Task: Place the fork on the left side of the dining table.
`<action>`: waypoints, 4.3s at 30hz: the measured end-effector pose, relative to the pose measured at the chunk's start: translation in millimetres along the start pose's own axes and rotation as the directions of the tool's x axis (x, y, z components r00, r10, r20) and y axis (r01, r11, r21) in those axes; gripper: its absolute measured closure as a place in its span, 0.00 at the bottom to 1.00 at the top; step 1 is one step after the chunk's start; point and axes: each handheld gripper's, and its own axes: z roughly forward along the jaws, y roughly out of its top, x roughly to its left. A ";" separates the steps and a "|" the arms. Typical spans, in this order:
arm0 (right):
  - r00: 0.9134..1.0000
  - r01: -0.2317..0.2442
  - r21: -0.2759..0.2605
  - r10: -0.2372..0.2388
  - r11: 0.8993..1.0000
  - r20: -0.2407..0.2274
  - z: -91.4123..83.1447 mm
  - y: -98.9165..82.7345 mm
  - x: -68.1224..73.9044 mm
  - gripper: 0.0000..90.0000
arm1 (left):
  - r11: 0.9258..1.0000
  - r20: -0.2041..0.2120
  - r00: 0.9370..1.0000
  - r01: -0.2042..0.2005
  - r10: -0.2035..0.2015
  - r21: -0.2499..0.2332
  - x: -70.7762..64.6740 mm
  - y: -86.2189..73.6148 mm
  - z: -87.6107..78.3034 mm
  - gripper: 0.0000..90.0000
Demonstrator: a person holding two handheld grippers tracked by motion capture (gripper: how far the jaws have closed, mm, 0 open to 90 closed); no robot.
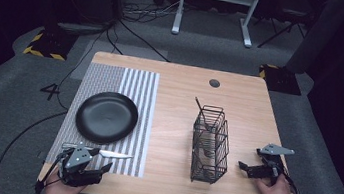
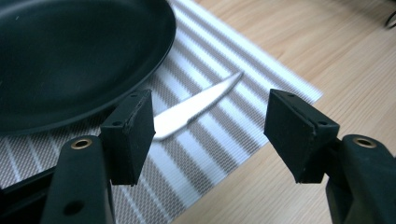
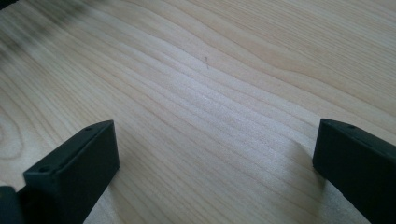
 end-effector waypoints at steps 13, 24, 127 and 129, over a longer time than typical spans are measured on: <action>1.000 0.000 0.000 0.000 1.000 0.000 0.0 0.0 0.0 0.00 | 0.997 0.073 0.997 0.038 -0.033 -0.073 8.2 45.8 -3.2 0.39; 1.000 -0.001 -0.001 0.001 1.000 0.001 0.0 -0.1 0.0 0.00 | 0.993 0.118 0.992 0.055 -0.043 -0.101 12.9 82.3 0.9 0.39; 1.000 -0.008 -0.001 0.008 1.000 0.008 -0.4 -0.4 0.1 0.01 | 0.986 0.348 0.937 0.058 0.000 -0.158 -54.7 243.9 174.0 0.96; 1.000 -0.007 -0.001 0.007 1.000 0.008 -0.4 -0.4 0.0 0.00 | 0.985 0.353 0.936 0.062 0.000 -0.163 -55.4 245.6 171.7 0.96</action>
